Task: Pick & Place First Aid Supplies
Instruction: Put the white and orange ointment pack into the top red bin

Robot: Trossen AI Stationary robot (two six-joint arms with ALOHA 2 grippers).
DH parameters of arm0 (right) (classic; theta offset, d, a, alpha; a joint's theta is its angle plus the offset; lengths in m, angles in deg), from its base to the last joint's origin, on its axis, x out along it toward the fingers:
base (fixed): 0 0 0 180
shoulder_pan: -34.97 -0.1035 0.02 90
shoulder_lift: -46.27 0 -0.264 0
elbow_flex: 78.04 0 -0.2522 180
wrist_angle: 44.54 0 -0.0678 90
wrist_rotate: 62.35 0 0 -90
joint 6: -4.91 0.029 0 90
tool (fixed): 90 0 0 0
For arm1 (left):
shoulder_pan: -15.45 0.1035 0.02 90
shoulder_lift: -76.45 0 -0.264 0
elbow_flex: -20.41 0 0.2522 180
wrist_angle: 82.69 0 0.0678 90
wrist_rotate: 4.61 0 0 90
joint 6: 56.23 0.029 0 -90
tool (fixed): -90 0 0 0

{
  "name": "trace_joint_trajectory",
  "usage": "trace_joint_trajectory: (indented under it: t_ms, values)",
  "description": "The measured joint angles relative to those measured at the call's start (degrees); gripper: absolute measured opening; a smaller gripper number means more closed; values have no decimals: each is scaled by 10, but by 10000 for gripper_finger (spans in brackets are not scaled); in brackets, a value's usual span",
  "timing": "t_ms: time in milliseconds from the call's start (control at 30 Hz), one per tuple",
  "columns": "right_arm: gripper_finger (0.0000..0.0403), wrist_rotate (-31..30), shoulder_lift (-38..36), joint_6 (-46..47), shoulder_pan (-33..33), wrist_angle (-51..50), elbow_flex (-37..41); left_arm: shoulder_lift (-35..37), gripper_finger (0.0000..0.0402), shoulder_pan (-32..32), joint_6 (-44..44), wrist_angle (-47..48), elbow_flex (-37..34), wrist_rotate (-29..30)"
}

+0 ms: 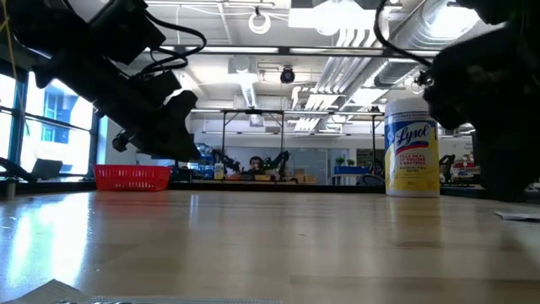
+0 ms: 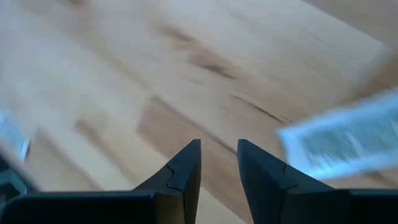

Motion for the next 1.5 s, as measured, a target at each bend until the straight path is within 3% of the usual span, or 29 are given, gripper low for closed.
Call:
trace_joint_trajectory:
  t_ms: [233,500,700,1167,1500]
  values:
    - [98,17,0,-251,-25,-11,0,-7,143,0,0,-22,0,-14]
    - [98,-42,0,-495,-67,-92,0,-7,143,0,23,-30,0,-21]
    - [98,-101,0,-572,-79,-122,2,-7,143,0,26,-31,0,-21]
    - [99,-72,1,-665,-80,-99,2,-6,143,0,30,-60,0,-7]
    - [99,-47,52,-700,-56,-87,-1,-6,143,0,30,-60,0,-6]
